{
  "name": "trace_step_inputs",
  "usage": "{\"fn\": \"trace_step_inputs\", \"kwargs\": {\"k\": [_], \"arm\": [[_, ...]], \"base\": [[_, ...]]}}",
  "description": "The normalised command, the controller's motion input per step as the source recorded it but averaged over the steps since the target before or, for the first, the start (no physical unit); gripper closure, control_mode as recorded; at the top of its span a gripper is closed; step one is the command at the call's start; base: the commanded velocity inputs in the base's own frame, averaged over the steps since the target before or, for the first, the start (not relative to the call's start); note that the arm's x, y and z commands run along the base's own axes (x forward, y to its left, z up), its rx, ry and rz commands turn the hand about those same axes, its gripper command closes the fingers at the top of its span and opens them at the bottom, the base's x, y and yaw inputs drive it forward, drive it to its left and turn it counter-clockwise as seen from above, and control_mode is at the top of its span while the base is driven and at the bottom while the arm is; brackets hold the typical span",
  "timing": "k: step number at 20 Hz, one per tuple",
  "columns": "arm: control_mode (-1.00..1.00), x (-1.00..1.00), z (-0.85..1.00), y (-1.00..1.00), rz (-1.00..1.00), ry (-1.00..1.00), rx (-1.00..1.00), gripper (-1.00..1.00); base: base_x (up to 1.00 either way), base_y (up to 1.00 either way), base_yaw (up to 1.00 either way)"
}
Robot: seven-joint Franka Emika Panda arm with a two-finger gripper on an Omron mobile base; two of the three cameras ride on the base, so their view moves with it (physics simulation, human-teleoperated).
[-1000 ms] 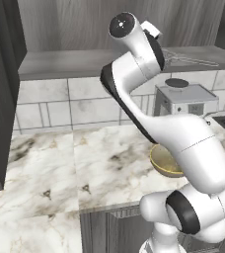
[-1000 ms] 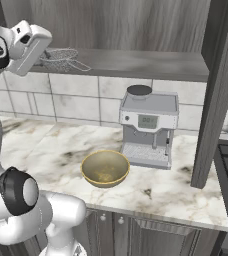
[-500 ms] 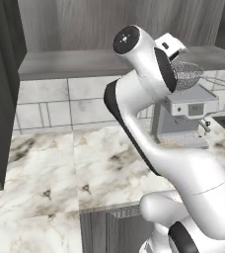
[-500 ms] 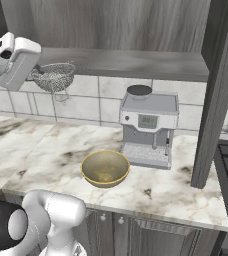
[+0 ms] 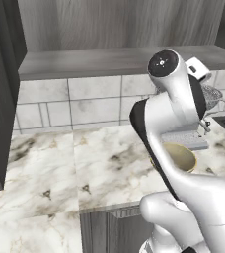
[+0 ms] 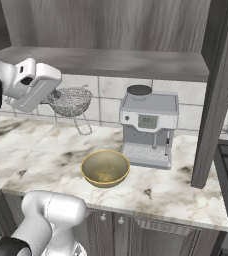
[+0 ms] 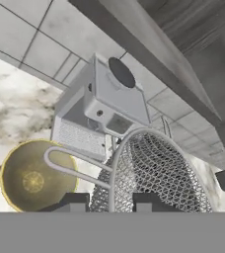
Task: Open the cabinet and setup a tea strainer by placing it in the bowl upright.
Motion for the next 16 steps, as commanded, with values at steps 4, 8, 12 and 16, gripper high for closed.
{"fn": "trace_step_inputs", "kwargs": {"k": [4, 8, 12, 16], "arm": [[-1.0, -0.1, -0.54, -0.58, 0.17, 0.0, 0.07, 1.0], [-1.0, -0.14, -0.48, -0.32, 0.12, 0.0, 0.12, 1.0], [-1.0, 0.0, -0.58, -0.1, 0.1, 0.05, 0.04, 1.0], [-1.0, 0.0, -0.64, 0.0, 0.13, 0.06, 0.02, 1.0]], "base": [[0.0, 0.0, 0.0], [0.0, 0.0, 0.0], [0.0, 0.0, 0.0], [0.0, 0.0, 0.0]]}}
